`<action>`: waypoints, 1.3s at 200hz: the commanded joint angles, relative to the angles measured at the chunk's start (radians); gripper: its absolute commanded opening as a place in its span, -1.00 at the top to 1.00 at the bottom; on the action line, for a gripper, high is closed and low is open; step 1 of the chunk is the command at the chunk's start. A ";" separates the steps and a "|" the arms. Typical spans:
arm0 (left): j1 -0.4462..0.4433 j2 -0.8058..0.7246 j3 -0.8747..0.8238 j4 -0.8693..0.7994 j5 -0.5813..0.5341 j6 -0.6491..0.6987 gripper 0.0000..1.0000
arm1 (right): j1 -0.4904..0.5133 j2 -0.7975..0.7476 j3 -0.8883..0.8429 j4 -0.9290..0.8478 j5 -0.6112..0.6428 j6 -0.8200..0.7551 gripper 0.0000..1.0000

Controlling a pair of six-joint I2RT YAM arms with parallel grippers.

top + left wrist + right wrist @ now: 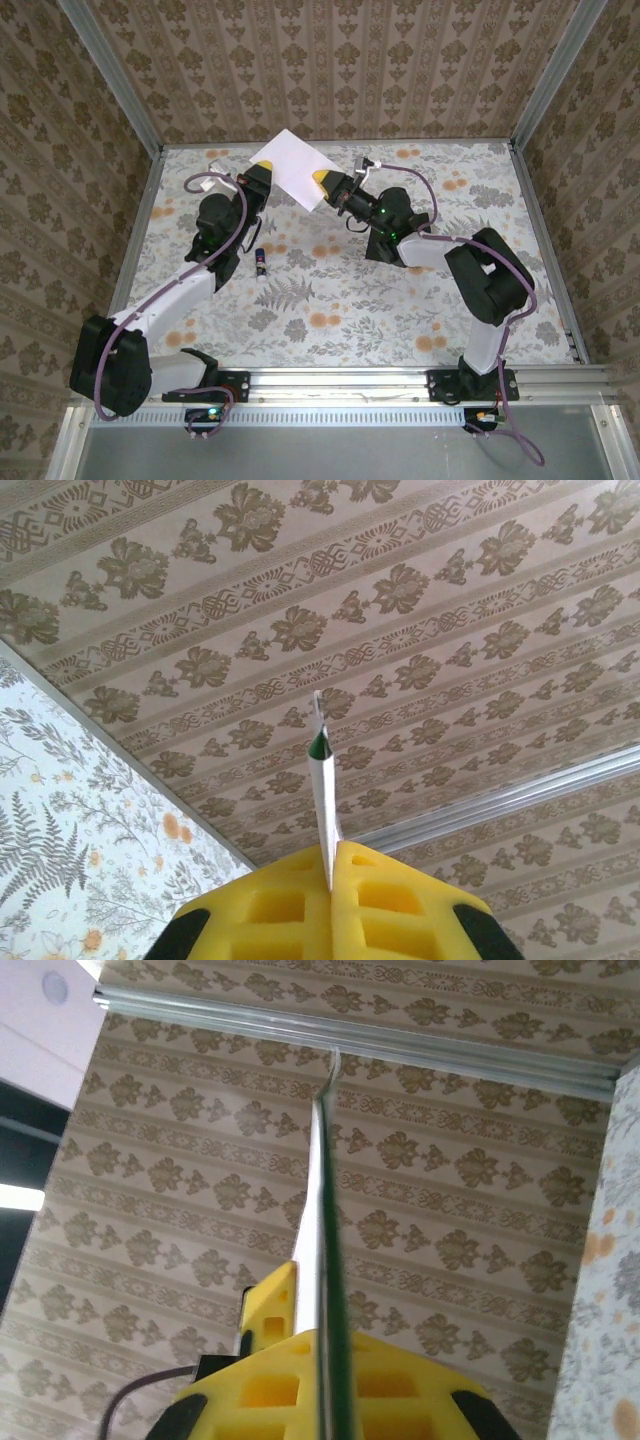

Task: Place the letter into the envelope and seal it

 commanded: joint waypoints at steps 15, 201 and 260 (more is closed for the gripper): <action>0.006 -0.021 -0.008 -0.031 0.022 0.069 1.00 | -0.011 -0.055 -0.005 0.023 0.023 -0.040 1.00; 0.271 -0.031 0.480 -0.999 0.813 0.870 -1.00 | -0.159 -0.325 0.321 -1.378 -0.372 -0.876 1.00; 0.112 0.134 0.534 -0.971 0.902 0.909 -1.00 | -0.163 -0.307 0.324 -1.324 -0.436 -0.856 1.00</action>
